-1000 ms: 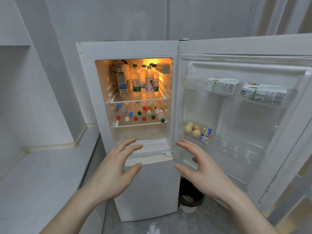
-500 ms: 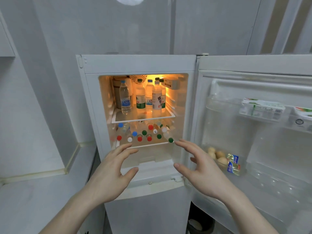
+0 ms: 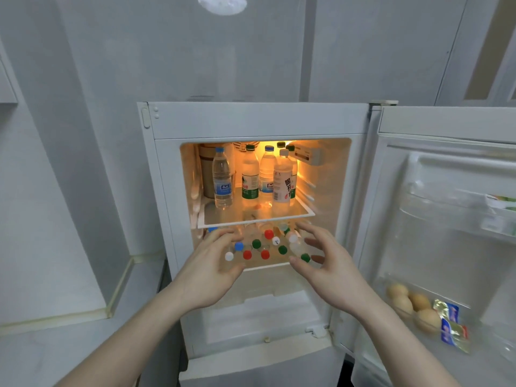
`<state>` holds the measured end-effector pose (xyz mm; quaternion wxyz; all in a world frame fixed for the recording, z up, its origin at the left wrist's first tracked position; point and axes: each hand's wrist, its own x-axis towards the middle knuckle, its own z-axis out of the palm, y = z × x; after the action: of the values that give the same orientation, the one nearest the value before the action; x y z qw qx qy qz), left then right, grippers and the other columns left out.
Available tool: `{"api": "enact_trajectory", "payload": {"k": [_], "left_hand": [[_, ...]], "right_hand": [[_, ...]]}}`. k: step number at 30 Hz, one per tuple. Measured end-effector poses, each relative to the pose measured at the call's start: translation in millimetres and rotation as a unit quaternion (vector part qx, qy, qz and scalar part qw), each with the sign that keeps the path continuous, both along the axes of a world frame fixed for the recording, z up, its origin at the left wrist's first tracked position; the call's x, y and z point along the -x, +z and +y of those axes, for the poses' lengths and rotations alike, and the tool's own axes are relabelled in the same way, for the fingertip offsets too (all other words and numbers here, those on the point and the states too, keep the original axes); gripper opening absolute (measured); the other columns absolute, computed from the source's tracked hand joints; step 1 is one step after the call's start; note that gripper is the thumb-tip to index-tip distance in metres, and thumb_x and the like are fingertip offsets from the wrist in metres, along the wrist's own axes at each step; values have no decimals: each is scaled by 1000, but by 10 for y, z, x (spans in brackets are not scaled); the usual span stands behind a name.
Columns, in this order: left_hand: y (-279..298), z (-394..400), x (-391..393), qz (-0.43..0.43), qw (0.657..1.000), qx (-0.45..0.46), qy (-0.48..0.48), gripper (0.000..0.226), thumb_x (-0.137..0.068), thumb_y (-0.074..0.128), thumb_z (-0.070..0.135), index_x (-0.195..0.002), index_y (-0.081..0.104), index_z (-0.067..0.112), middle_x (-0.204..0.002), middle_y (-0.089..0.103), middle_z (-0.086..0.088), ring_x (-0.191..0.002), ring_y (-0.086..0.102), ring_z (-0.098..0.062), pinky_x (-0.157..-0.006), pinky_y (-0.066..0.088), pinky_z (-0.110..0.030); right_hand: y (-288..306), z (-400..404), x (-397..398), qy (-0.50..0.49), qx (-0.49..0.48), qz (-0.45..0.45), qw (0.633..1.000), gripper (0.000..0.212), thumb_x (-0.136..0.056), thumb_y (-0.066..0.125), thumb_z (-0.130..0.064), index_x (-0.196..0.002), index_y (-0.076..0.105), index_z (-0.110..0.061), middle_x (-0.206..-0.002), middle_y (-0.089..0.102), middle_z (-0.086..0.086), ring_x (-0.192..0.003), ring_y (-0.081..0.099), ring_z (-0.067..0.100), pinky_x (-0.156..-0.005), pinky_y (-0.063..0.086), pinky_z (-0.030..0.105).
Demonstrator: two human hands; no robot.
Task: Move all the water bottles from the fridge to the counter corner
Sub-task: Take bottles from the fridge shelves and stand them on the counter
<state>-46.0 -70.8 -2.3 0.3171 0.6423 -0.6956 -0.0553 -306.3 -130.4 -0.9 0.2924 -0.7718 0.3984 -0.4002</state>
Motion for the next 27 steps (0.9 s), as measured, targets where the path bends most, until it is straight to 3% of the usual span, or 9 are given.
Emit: {"api": "enact_trajectory", "payload": {"k": [8, 14, 18, 22, 27], "left_hand": [[128, -994, -183, 24, 999, -13, 43, 58, -93, 70, 30, -147, 48, 28, -154, 35, 14, -137, 39, -6, -101, 32, -16], [237, -1832, -398, 63, 992, 1, 112, 65, -88, 74, 28, -147, 46, 20, -148, 40, 3, -128, 46, -10, -105, 35, -23], [321, -2366, -593, 124, 974, 4, 190, 78, -75, 74, 47, -143, 43, 26, -142, 51, -2, -126, 56, -23, -105, 48, -40], [281, -2785, -764, 184, 954, 19, 238, 75, -65, 76, 44, -130, 48, 23, -120, 64, 2, -110, 66, -25, -92, 56, -40], [61, -3209, -959, 227, 935, 39, 269, 116, -42, 63, 74, -142, 37, 19, -135, 57, -4, -121, 60, -28, -103, 52, -49]], "right_hand": [[-47, -1023, -344, -12, -19, -24, 999, 75, -89, 78, -40, -151, 38, -48, -156, 43, -18, -138, 48, 11, -109, 52, 44], [-12, -1804, -617, -42, -7, -57, 997, 82, -91, 78, -30, -158, 32, -34, -160, 38, -14, -145, 41, 14, -117, 43, 47], [14, -2273, -896, -66, 7, -94, 993, 76, -91, 77, -24, -155, 36, -29, -152, 47, -6, -136, 47, 13, -111, 45, 37], [-125, -2709, -1136, -100, -13, -116, 988, 78, -85, 80, -27, -151, 37, -29, -144, 50, -2, -133, 51, 19, -109, 50, 47], [-345, -3162, -1343, -124, -34, -147, 981, 67, -79, 77, -48, -138, 49, -34, -126, 61, -4, -115, 63, 18, -95, 60, 49]]}}
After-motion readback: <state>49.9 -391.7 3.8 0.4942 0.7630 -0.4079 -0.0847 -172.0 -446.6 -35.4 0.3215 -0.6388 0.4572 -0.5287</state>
